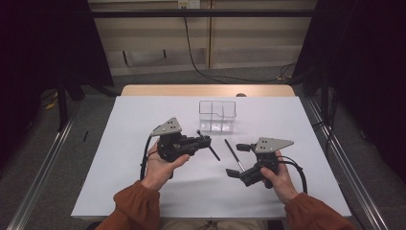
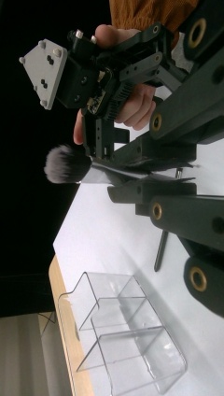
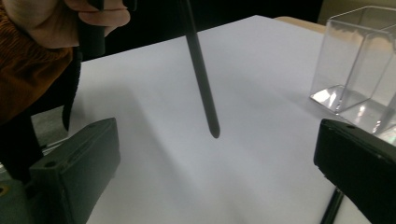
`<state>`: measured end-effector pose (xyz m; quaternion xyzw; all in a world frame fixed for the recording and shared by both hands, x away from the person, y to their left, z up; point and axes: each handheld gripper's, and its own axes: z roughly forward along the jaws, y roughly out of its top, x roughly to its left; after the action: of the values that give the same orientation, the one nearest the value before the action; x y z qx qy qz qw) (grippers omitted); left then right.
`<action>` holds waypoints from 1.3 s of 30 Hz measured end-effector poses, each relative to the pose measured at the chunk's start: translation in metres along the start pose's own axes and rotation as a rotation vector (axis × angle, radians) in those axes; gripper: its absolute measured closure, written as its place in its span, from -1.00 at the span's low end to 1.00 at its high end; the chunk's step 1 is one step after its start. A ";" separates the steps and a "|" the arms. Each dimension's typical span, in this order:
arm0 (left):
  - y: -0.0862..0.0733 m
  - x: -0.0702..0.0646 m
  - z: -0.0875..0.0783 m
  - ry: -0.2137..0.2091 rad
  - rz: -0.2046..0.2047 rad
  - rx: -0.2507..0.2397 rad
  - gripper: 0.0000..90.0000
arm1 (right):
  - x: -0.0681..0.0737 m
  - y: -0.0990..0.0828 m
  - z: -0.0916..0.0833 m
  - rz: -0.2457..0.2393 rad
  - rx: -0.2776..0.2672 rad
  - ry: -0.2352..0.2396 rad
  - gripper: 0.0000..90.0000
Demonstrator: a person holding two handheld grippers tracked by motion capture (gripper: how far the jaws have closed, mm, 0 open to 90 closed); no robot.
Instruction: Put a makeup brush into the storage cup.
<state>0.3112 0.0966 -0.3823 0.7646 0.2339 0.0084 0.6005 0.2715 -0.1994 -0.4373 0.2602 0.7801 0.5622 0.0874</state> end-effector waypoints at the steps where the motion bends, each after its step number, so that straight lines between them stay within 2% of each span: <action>1: 0.000 0.000 -0.001 0.000 0.000 0.001 0.87 | 0.000 0.000 -0.001 0.008 0.001 -0.003 -1.00; 8: 0.004 0.004 -0.005 0.032 0.011 0.019 0.87 | 0.000 0.000 -0.007 0.018 -0.029 -0.034 -0.99; 13: 0.008 0.007 -0.011 0.045 0.013 0.013 0.87 | 0.002 -0.006 -0.012 0.010 -0.054 -0.111 -0.99; 15: 0.009 0.009 -0.014 0.051 0.009 0.018 0.87 | 0.002 -0.007 -0.014 0.012 -0.042 -0.123 -0.98; 18: 0.008 0.012 -0.016 0.060 0.006 0.024 0.87 | 0.001 -0.007 -0.020 0.020 -0.052 -0.099 -1.00; 19: 0.009 0.013 -0.017 0.067 0.009 0.028 0.87 | 0.000 -0.006 -0.022 0.021 -0.057 -0.106 -1.00; 22: 0.010 0.016 -0.019 0.077 0.011 0.031 0.87 | -0.002 -0.006 -0.027 0.040 -0.056 -0.155 -0.98; 26: 0.011 0.020 -0.022 0.091 0.008 0.031 0.87 | -0.004 -0.010 -0.033 0.040 -0.059 -0.178 -0.99; 28: 0.012 0.022 -0.024 0.095 0.003 0.029 0.87 | -0.003 -0.012 -0.036 0.030 -0.071 -0.210 -0.98; 35: 0.013 0.026 -0.030 0.113 0.000 0.028 0.87 | -0.003 -0.021 -0.048 0.032 -0.093 -0.261 -0.98; 39: 0.017 0.025 -0.033 0.119 0.006 0.030 0.87 | -0.005 -0.025 -0.055 0.054 -0.090 -0.282 -0.98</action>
<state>0.3295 0.1335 -0.3640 0.7723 0.2671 0.0523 0.5740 0.2442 -0.2530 -0.4423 0.3533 0.7267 0.5567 0.1928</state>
